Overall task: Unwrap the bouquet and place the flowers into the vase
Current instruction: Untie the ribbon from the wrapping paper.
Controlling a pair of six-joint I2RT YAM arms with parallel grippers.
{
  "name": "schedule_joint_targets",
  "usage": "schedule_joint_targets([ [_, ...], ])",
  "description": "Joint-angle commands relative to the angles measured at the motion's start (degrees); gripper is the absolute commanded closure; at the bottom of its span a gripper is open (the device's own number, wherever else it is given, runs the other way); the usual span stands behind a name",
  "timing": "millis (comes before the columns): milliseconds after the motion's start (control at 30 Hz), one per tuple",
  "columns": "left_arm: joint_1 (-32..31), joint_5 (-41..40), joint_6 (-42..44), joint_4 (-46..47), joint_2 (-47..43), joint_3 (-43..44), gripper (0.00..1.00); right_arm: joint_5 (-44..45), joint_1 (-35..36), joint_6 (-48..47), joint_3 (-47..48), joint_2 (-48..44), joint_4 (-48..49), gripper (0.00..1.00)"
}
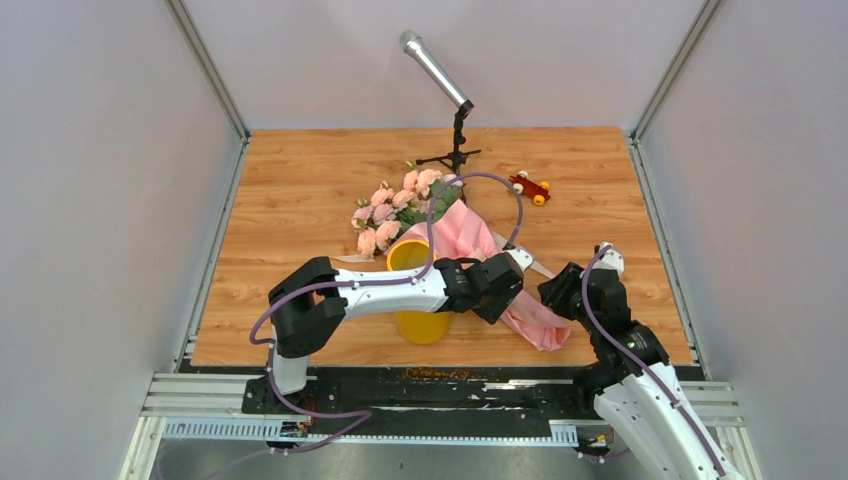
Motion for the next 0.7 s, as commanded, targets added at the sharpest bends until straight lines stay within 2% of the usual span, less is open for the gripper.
schedule_joint_targets([
  [0,0.4,1.2,-0.3,2.5,-1.2,0.0,0.47,-0.7,-0.2,0.5,-0.1,-0.2,2.9,0.65],
  [67,0.3,2.2,0.6,2.5,-1.8,0.7,0.47,-2.3,-0.2,0.0,0.1,0.1,3.9,0.63],
  [200,0.3,2.5,2.7,0.1,-3.1,5.6,0.45,-9.0,-0.2,-2.2,1.0,2.6,7.8,0.51],
  [333,0.3,1.9,5.0,-3.2,-4.0,9.6,0.43,-17.4,-0.2,-3.6,2.7,9.0,12.0,0.50],
  [533,0.6,2.3,6.7,-5.6,-5.7,11.2,0.43,-21.4,-0.3,-4.1,3.5,15.7,16.9,0.55],
  [667,1.7,4.4,6.7,-6.3,-7.0,11.3,0.42,-21.5,-0.2,-4.4,4.2,19.9,19.9,0.51],
])
